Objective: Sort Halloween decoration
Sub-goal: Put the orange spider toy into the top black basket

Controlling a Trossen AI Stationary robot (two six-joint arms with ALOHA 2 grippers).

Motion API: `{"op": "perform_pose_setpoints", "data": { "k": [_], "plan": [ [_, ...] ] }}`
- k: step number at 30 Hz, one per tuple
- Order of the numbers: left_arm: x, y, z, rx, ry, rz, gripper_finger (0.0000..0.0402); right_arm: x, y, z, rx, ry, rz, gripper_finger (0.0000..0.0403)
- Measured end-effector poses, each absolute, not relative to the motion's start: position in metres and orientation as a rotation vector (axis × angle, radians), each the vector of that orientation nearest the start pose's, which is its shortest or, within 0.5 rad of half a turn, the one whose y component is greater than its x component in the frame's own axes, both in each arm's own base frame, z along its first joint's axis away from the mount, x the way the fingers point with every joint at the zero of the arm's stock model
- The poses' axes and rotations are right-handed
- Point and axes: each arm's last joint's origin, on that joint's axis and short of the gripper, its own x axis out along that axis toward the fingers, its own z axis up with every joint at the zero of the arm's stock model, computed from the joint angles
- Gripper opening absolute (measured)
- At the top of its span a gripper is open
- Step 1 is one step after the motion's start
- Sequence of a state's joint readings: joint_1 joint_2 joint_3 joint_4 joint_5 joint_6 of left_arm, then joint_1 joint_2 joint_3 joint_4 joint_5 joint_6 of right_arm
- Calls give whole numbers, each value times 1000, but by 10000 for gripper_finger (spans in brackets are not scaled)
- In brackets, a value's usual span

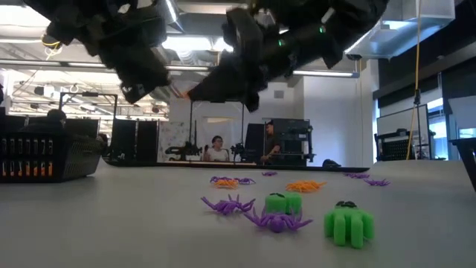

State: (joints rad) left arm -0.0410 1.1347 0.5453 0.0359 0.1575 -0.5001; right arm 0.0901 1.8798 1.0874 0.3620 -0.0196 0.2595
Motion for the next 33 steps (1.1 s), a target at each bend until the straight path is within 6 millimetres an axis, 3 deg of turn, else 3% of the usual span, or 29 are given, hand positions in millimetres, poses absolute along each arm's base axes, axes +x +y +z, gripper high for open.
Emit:
{"op": "perform_pose_setpoints", "data": {
  "k": [11,22,33],
  "plan": [
    [244,-14,193,-537,574,-59,70,401,44,182,288,445,143,0],
    [245,-14,192,-535,571,-59,70,399,47,179,319,490,183,0],
    [245,-21,193,-527,564,-92,70,401,46,184,325,429,187,0]
  ]
}}
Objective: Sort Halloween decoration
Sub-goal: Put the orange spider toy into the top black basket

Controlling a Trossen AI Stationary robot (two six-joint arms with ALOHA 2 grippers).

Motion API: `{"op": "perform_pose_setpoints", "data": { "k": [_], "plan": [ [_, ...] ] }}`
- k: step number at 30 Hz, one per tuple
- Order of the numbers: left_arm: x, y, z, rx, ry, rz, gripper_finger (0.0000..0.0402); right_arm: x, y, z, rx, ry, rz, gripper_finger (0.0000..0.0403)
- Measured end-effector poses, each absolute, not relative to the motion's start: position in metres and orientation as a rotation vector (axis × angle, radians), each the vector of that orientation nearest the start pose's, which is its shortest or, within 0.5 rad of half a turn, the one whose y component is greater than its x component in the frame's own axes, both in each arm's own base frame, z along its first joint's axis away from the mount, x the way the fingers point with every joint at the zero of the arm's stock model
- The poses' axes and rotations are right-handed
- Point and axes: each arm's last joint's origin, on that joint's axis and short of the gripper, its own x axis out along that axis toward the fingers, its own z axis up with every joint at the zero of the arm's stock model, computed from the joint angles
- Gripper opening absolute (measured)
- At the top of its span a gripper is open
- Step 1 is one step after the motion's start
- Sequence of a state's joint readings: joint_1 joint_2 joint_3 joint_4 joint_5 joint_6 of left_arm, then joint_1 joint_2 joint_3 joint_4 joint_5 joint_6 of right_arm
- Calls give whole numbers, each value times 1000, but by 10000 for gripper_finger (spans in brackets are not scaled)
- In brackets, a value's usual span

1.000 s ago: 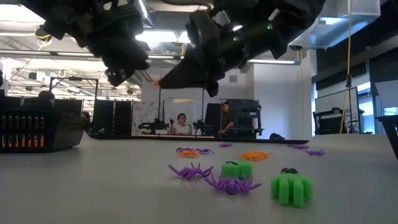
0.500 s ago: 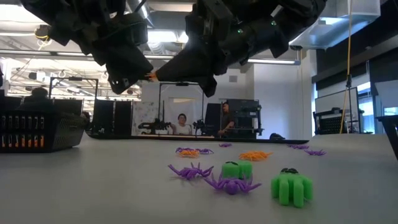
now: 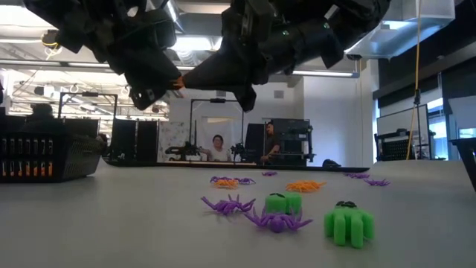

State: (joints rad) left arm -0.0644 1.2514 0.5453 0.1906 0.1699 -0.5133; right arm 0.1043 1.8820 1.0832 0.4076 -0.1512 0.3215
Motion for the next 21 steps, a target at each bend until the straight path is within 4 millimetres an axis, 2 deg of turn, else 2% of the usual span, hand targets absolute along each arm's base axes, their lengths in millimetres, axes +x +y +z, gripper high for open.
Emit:
{"op": "perform_pose_setpoints", "data": {
  "k": [16,21],
  "plan": [
    [246,-26,196,-520,536,-109,69,402,46,186,320,411,162,0],
    [246,-26,196,-523,539,-108,50,402,46,186,319,410,161,0]
  ]
}}
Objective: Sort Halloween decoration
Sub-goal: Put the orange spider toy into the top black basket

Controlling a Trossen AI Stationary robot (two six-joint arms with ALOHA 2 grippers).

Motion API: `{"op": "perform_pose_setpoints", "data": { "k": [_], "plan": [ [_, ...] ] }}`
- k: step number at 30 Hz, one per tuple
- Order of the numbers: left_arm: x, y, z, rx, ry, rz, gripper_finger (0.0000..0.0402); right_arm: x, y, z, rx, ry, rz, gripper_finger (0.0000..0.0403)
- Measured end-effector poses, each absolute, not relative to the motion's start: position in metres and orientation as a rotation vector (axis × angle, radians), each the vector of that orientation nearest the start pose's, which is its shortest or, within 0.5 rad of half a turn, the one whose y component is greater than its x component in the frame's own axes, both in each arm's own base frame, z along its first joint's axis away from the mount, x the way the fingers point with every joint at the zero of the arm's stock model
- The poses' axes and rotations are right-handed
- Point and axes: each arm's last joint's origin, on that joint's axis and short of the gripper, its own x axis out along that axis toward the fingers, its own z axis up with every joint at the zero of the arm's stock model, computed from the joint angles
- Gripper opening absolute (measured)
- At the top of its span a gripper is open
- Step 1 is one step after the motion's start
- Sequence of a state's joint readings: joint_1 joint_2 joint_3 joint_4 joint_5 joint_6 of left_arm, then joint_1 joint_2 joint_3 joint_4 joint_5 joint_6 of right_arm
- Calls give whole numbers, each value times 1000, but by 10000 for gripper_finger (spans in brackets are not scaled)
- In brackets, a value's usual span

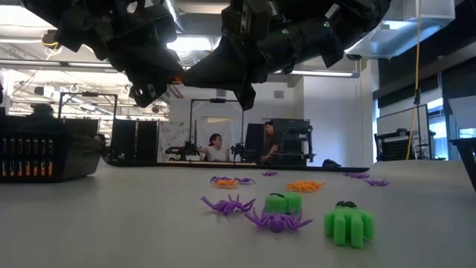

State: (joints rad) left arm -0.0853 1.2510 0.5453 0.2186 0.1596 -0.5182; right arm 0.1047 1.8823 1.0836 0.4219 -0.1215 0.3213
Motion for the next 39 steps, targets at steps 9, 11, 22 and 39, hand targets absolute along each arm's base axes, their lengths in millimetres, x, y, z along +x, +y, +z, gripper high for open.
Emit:
{"op": "perform_pose_setpoints", "data": {
  "k": [9,11,22,39],
  "plan": [
    [246,-26,195,-525,552,-104,3,402,46,185,311,409,146,0],
    [245,-26,194,-526,558,-103,1,402,46,185,305,408,144,0],
    [240,-20,191,-589,641,-140,0,402,45,185,307,416,165,112],
    [151,5,208,-726,951,223,0,398,44,176,303,509,129,188]
  ]
}}
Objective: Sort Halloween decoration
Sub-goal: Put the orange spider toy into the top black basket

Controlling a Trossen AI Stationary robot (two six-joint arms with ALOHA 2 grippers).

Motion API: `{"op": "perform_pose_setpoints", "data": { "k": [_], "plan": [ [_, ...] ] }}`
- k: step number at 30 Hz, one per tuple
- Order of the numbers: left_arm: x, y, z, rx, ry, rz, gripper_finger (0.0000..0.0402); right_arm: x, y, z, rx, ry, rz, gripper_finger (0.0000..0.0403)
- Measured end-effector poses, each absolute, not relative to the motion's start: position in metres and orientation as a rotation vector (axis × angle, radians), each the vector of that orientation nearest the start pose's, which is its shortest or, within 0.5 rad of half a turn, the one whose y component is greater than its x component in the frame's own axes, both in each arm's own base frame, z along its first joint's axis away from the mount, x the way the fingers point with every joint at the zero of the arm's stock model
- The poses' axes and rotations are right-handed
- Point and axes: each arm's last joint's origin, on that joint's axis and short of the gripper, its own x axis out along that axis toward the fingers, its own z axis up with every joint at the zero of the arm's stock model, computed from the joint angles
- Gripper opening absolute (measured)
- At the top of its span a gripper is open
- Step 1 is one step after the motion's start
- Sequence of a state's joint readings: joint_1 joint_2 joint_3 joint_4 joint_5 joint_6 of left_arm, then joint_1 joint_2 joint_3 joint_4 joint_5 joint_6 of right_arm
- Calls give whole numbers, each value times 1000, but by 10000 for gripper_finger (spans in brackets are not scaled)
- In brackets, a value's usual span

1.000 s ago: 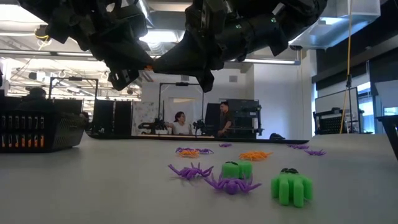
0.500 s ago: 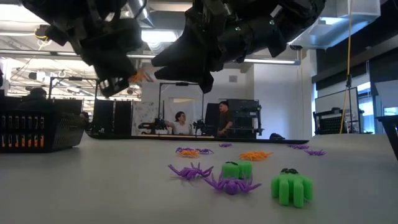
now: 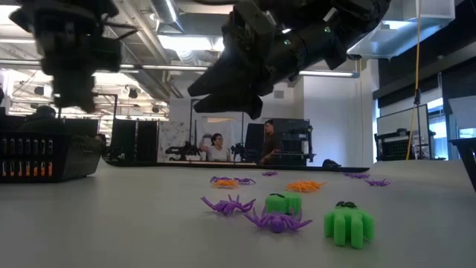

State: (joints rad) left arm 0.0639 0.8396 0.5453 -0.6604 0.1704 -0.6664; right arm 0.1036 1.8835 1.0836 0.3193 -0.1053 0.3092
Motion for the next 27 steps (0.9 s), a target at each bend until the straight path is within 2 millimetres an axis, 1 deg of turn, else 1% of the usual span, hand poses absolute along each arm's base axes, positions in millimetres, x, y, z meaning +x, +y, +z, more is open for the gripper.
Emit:
{"op": "perform_pose_setpoints", "data": {
  "k": [3,5,8,13,17,19,21,22,24,27],
  "plan": [
    [135,5,209,-750,990,300,0,398,44,175,295,517,107,188],
    [131,5,210,-763,996,318,0,398,44,175,289,518,101,188],
    [131,5,210,-787,986,332,5,398,43,175,266,513,85,188],
    [132,6,209,-818,985,382,42,398,43,175,264,516,81,188],
    [132,5,209,-819,986,377,56,393,43,174,261,577,72,188],
    [132,4,209,-834,997,347,57,390,42,178,264,630,55,188],
    [132,3,210,-828,1008,299,57,381,41,184,268,721,4,188],
    [133,3,211,-816,1003,261,58,379,40,189,268,741,-18,187],
    [136,1,213,-796,992,171,58,368,42,197,258,808,-53,181],
    [144,0,219,-776,908,28,58,356,46,206,235,869,-69,168]
  ]
}}
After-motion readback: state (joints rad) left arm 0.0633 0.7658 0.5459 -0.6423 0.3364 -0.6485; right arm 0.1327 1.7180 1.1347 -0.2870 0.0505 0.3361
